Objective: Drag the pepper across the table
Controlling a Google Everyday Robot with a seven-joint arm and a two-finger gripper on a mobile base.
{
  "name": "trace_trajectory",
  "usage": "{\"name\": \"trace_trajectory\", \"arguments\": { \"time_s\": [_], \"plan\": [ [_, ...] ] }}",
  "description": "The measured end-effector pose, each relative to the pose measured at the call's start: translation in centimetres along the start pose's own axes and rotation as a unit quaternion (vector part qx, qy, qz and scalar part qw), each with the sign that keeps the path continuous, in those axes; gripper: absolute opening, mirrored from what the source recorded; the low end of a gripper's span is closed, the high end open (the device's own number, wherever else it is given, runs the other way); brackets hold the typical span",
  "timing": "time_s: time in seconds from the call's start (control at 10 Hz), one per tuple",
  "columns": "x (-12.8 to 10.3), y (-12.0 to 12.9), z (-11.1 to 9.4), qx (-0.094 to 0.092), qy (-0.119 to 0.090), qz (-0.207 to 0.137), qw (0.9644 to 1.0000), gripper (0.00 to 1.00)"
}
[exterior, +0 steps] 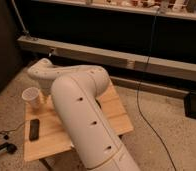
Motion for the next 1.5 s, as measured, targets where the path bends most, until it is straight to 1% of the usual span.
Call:
{"name": "trace_trajectory", "arguments": {
  "time_s": [0.3, 0.6, 0.8, 1.2, 1.5],
  "plan": [
    [-0.1, -0.8, 1.1, 0.009, 0.008, 0.013, 0.9998, 0.65],
    [-0.2, -1.9, 2.1, 0.011, 0.015, 0.028, 0.9994, 0.65],
    [-0.2, -2.1, 2.8, 0.011, 0.021, 0.033, 0.9992, 0.65],
    [0.1, -2.0, 4.0, 0.01, 0.033, 0.031, 0.9989, 0.65],
    [0.2, -2.0, 4.3, 0.009, 0.039, 0.031, 0.9987, 0.65]
  ]
}}
